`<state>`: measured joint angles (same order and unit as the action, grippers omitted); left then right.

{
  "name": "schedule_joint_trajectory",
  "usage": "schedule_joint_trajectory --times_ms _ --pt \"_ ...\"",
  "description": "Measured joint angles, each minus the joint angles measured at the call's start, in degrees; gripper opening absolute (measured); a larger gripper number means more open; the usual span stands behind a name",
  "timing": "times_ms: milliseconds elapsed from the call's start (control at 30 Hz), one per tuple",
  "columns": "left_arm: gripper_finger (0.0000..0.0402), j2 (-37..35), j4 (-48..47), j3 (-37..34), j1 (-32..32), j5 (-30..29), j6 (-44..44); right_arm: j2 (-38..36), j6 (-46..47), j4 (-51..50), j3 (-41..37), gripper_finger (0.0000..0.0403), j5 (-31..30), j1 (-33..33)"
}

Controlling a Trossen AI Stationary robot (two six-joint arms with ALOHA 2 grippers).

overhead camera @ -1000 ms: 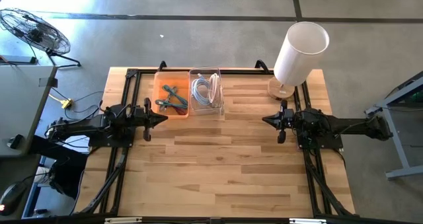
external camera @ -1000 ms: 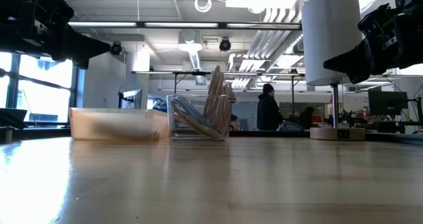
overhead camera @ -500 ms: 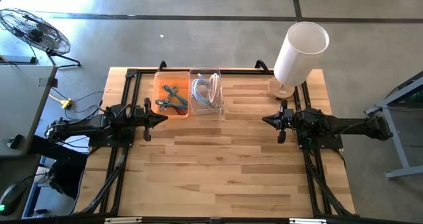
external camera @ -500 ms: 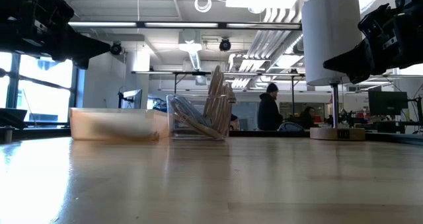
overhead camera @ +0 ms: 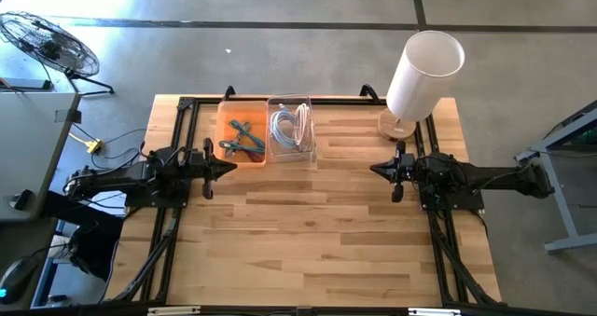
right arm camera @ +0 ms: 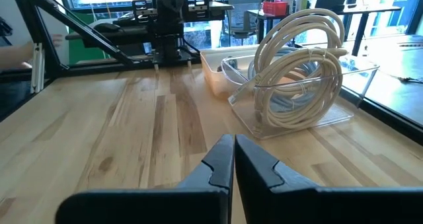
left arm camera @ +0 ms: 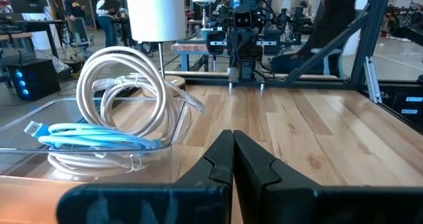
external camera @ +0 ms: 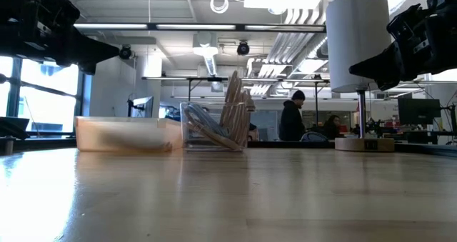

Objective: Pick & Place USB Port
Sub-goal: Return to Home Position

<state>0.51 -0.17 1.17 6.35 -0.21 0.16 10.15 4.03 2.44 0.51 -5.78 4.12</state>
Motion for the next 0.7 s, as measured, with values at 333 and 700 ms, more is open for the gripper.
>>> schedule_joint_trajectory --times_ms 333,700 --pt "0.0 0.0 0.0 0.0 0.0 0.0 0.0 0.0 0.0 0.0 0.0 0.0008 0.0 0.0" --pt "0.0 0.0 0.0 0.0 0.0 0.0 0.0 0.0 0.0 0.0 0.0 0.0007 0.0 0.0"
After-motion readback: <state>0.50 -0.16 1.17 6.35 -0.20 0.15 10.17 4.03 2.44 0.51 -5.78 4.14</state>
